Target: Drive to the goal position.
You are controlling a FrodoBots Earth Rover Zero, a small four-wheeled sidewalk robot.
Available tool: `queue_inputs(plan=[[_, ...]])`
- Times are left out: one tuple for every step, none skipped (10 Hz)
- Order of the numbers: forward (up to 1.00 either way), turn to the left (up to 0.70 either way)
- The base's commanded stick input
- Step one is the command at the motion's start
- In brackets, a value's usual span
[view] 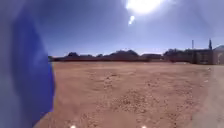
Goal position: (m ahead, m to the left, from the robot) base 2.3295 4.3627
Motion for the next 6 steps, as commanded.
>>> queue_inputs(plan=[[0.70, 0.00], [0.70, 0.35], [0.70, 0.35], [0.70, 0.35], [0.70, 0.35], [0.70, 0.35]])
